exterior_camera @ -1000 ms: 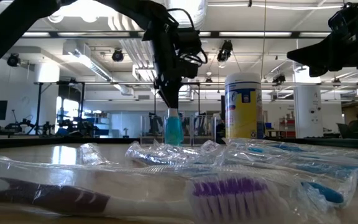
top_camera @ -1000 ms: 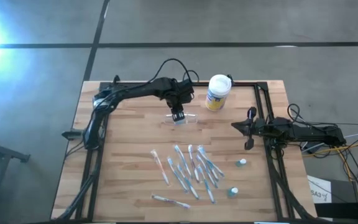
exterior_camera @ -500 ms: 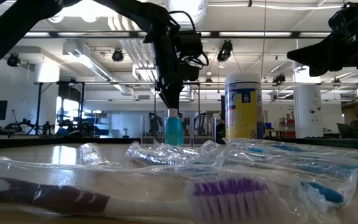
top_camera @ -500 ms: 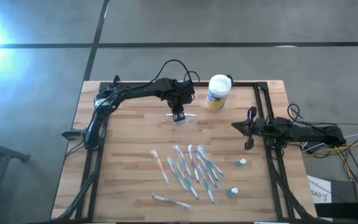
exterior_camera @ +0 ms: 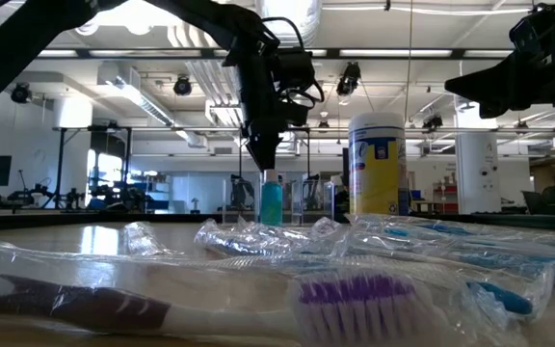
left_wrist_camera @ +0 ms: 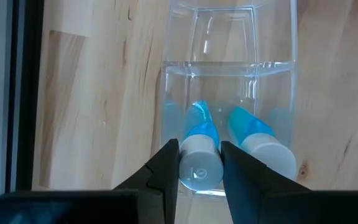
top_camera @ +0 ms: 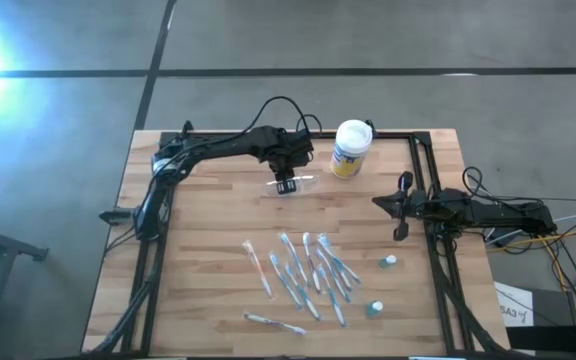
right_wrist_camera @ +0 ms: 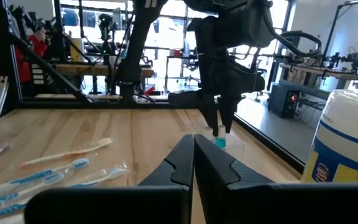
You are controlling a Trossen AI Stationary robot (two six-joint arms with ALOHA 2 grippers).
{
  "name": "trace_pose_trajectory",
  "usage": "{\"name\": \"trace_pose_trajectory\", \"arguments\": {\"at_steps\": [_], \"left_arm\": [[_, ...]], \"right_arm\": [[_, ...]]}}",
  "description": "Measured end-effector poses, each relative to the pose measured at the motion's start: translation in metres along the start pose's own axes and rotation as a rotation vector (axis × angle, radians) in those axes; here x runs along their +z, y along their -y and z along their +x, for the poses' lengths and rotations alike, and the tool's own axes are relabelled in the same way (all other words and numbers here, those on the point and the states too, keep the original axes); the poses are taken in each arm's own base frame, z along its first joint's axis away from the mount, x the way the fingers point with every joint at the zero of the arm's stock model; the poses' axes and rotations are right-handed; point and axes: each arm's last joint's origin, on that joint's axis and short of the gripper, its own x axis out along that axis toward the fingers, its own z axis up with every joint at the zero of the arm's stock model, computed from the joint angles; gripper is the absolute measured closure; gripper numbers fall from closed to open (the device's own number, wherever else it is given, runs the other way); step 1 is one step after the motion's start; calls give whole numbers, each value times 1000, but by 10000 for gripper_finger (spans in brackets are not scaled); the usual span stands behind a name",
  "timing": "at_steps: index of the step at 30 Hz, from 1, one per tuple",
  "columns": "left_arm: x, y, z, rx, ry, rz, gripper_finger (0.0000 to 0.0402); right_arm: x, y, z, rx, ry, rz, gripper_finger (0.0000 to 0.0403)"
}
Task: Pick & Place toothbrushing station
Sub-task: Put the blue mouthwash bottle into the transparent toothbrush holder
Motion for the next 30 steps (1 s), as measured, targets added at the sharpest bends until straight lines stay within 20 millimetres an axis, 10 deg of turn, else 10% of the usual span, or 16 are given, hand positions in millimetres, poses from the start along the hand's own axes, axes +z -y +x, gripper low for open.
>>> {"name": "trace_pose_trajectory", "arguments": {"at_steps": [21, 30], "left_arm": [[0, 0, -3, -3, 5, 39, 197], [-16, -1, -81, 5, 109, 55, 166]], "right_arm": [[0, 0, 0, 1, -1, -12, 394], [0, 0, 0, 1, -1, -11, 394]]}}
